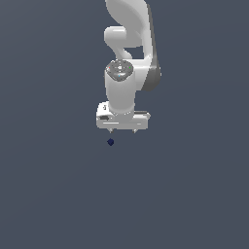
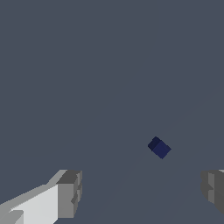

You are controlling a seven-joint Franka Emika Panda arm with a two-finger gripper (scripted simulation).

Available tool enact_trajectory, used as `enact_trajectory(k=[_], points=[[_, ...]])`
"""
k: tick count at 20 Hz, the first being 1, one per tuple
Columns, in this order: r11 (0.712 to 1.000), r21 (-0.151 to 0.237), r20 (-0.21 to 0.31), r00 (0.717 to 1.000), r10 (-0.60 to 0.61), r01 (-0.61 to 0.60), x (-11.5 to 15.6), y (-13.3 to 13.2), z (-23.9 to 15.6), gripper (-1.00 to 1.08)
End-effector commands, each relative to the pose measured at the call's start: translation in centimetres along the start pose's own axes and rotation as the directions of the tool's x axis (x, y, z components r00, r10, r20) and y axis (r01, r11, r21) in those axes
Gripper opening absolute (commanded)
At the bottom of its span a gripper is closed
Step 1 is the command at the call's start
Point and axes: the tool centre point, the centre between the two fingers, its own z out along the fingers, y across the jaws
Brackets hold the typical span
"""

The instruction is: Pick up the object and move it to a goal position.

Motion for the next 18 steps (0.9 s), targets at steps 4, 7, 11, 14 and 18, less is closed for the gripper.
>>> enact_trajectory(k=[4,7,11,14,18], points=[[1.000,-0.004,-0.004,1.000,0.005,-0.005,0.1,0.5,-0.3,1.00],[1.000,-0.016,-0.012,1.000,0.012,-0.012,0.2,1.8,-1.3,1.00],[1.000,-0.022,-0.016,1.000,0.006,-0.007,0.2,2.4,-2.0,1.00],[1.000,-0.021,-0.016,1.000,0.010,-0.010,0.2,2.3,-1.8,1.00],[0.999,-0.017,-0.017,0.999,0.040,-0.040,0.2,2.4,-1.3,1.00]])
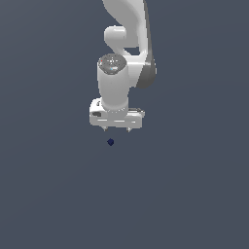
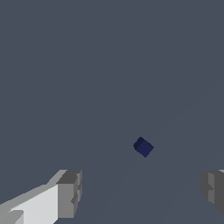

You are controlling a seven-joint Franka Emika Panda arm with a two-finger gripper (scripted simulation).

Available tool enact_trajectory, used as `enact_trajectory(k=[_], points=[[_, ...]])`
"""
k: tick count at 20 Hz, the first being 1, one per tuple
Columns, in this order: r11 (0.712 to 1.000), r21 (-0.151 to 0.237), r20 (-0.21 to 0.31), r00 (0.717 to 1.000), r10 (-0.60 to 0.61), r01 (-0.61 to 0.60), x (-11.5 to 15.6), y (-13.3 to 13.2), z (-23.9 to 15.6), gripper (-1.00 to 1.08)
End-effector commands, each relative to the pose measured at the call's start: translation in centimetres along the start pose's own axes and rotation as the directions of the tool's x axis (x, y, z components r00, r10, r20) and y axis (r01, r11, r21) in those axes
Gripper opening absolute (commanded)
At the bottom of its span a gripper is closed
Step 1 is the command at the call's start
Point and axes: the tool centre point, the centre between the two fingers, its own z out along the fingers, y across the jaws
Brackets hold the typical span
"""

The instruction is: Pick up the object and move it to a goal position.

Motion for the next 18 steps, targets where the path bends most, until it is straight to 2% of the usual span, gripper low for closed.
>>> enact_trajectory(k=[1,6,10,13,18], points=[[1.000,0.002,0.000,1.000,0.024,-0.024,-0.1,0.1,0.5,1.00],[0.994,0.008,-0.002,0.994,0.107,-0.107,-0.2,0.6,2.0,1.00],[0.979,0.014,-0.003,0.979,0.204,-0.204,-0.5,1.2,3.7,1.00],[0.956,0.017,-0.005,0.956,0.294,-0.294,-0.8,1.7,5.3,1.00],[0.899,0.021,-0.007,0.899,0.438,-0.437,-1.4,2.8,7.9,1.00]])
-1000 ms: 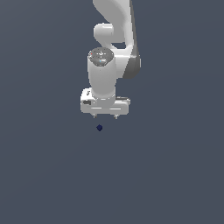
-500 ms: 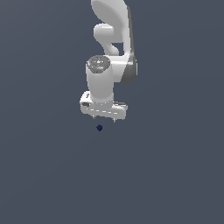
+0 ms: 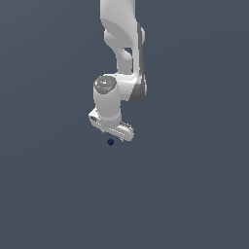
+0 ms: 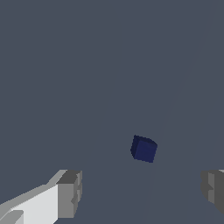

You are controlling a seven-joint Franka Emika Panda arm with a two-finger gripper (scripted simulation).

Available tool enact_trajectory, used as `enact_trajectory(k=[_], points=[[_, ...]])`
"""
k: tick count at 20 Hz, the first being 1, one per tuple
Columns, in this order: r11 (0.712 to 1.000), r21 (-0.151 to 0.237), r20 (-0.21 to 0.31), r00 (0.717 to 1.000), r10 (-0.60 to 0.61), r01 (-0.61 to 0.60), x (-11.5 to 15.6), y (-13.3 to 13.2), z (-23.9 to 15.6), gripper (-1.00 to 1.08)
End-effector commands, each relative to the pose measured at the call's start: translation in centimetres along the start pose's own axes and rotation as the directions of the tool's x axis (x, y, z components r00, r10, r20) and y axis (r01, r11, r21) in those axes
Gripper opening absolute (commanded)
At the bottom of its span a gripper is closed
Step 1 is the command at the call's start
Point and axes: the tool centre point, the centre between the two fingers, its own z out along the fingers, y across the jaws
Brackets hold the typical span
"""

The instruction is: Pick up the object and move it to a goal position.

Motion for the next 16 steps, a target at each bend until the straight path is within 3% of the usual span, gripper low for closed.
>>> enact_trajectory(k=[1,9,16], points=[[0.997,0.001,-0.004,0.997,0.072,-0.072,-0.1,0.6,1.1,1.00],[0.977,0.000,-0.012,0.977,0.213,-0.213,-0.4,2.0,3.4,1.00],[0.971,-0.001,-0.013,0.971,0.239,-0.239,-0.4,2.2,3.8,1.00]])
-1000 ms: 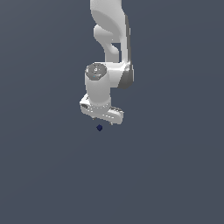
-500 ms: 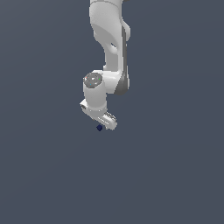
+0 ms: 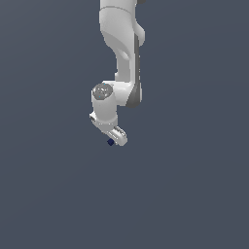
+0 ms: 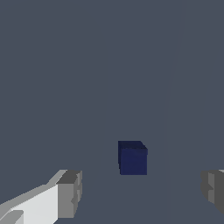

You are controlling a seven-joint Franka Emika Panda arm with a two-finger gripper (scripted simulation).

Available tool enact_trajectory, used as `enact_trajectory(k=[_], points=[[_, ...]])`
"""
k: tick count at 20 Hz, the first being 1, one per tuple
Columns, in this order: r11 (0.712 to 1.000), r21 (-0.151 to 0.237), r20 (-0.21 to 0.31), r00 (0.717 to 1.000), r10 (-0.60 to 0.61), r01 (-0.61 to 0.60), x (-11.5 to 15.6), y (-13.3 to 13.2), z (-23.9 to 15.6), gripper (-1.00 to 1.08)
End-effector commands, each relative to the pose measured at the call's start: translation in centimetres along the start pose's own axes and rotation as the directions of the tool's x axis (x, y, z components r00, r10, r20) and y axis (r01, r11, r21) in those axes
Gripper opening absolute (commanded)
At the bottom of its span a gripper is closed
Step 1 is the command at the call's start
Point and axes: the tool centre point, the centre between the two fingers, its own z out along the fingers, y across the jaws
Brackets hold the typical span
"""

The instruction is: Pick up the object and move it to a goal position.

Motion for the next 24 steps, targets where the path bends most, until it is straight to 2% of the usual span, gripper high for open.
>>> enact_trajectory(k=[1,18,19,24], points=[[1.000,0.000,0.000,1.000,0.000,0.000,0.0,0.0,0.0,1.00],[1.000,0.001,-0.001,1.000,0.005,-0.005,0.0,0.0,5.1,1.00],[1.000,0.001,-0.001,1.000,0.005,-0.005,0.0,0.0,5.1,-1.00],[1.000,0.001,-0.001,1.000,0.005,-0.005,0.0,0.0,5.1,-1.00]])
